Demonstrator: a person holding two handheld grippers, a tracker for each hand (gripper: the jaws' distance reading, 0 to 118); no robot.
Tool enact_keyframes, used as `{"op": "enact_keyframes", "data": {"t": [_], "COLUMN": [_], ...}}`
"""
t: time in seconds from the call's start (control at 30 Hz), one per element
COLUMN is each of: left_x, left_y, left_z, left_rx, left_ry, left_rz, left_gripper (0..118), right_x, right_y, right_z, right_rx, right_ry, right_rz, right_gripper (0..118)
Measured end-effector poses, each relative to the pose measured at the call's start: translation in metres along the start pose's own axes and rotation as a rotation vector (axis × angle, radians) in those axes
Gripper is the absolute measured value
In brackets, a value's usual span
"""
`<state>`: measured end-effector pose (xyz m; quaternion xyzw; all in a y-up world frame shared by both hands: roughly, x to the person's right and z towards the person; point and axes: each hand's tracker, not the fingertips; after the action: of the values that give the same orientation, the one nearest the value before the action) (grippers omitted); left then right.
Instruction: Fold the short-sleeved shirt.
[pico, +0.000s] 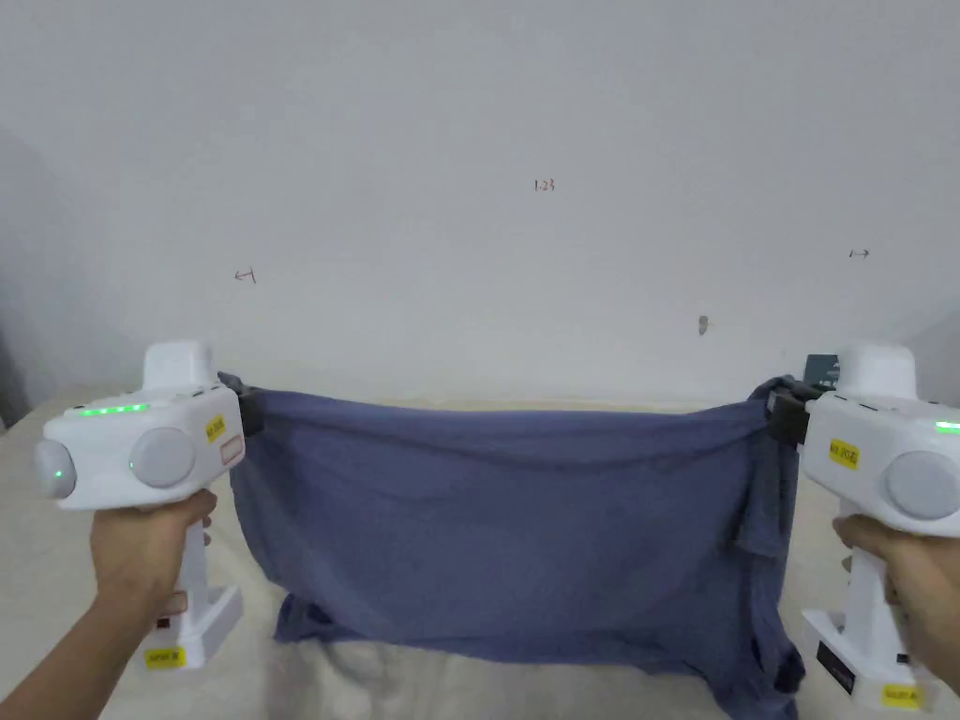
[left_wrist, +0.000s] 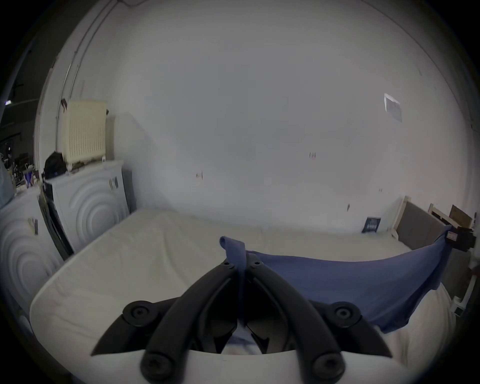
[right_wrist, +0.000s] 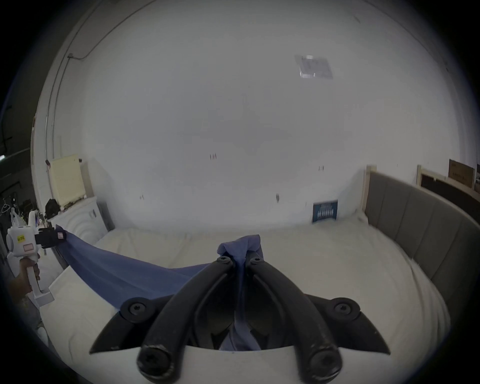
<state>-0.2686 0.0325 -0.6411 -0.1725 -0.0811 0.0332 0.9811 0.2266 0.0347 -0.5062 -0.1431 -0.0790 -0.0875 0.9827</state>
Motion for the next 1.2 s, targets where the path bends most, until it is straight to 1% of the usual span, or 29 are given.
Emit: {"op": "enact_keyframes", "data": {"t": [0.17,0.23,0.3,0.33,0.4,0.53,0.67,0.77,0.87,0.9,0.93,1.03,1.2], "left_x": [-0.019,-0.033,-0.039,-0.043,-0.051,-0.057,-0.061,-0.064,-0.071,-0.071,-0.073,-0.076,-0.080], "left_y": [-0.074,-0.105,-0.130,-0.142,-0.163,-0.201,-0.234,-0.258,-0.284,-0.291,-0.300,-0.328,-0.354], "left_z": [0.027,0.044,0.068,0.082,0.112,0.170,0.216,0.243,0.263,0.270,0.273,0.274,0.263], "left_rx": [-0.128,-0.170,-0.227,-0.228,-0.261,-0.297,-0.352,-0.405,-0.492,-0.496,-0.512,-0.572,-0.638], "left_ry": [-0.013,-0.025,-0.024,-0.029,-0.057,-0.047,-0.033,-0.014,-0.008,-0.004,0.001,0.032,0.062], "left_rz": [0.056,0.069,0.070,0.077,0.113,0.088,0.088,0.099,0.167,0.182,0.187,0.168,0.143], "left_gripper": [3,3,3,3,3,3,3,3,3,3,3,3,3], "right_x": [0.007,0.011,0.021,0.024,0.030,0.041,0.042,0.042,0.041,0.042,0.042,0.043,0.041], "right_y": [-0.064,-0.087,-0.108,-0.118,-0.135,-0.166,-0.194,-0.219,-0.248,-0.257,-0.269,-0.304,-0.352], "right_z": [0.028,0.051,0.067,0.081,0.106,0.157,0.206,0.240,0.265,0.269,0.275,0.280,0.275], "right_rx": [-0.094,-0.134,-0.174,-0.178,-0.201,-0.237,-0.272,-0.320,-0.380,-0.408,-0.425,-0.522,-0.648], "right_ry": [0.008,0.011,0.022,0.027,0.030,0.051,0.065,0.063,0.026,0.012,0.003,-0.040,-0.096], "right_rz": [-0.040,-0.054,-0.059,-0.066,-0.072,-0.095,-0.114,-0.160,-0.154,-0.149,-0.160,-0.203,-0.239], "right_gripper": [5,5,5,5,5,5,5,5,5,5,5,5,5]}}
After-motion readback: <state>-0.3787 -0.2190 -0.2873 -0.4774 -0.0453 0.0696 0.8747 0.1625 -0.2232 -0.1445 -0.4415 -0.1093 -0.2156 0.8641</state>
